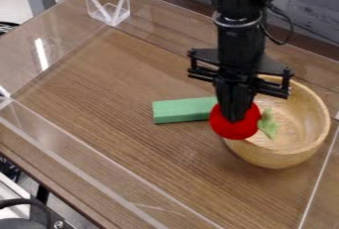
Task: Move the red fruit to the right
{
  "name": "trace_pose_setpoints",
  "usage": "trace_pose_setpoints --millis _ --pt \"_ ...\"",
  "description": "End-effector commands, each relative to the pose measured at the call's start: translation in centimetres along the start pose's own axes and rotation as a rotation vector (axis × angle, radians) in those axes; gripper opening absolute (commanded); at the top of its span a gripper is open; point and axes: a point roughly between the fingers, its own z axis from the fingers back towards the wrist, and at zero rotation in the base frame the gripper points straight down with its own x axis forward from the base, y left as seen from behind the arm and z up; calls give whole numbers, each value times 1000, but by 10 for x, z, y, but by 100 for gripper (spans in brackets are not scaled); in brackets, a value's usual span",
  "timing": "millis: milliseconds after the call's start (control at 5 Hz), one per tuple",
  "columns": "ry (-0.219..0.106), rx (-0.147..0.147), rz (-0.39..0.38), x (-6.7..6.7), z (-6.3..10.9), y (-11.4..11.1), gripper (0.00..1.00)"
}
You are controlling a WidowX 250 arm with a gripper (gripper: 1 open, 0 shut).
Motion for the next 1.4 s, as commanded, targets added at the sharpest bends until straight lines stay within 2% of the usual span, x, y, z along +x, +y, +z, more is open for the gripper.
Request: trace_pose_setpoints --millis 0,400,800,1200 --pt "-58 3 89 0 18 -1 0" --pt "-44 31 -10 16 20 5 0" --pt "-48 49 99 31 22 16 0" --pt "-29 54 48 11 16 16 0"
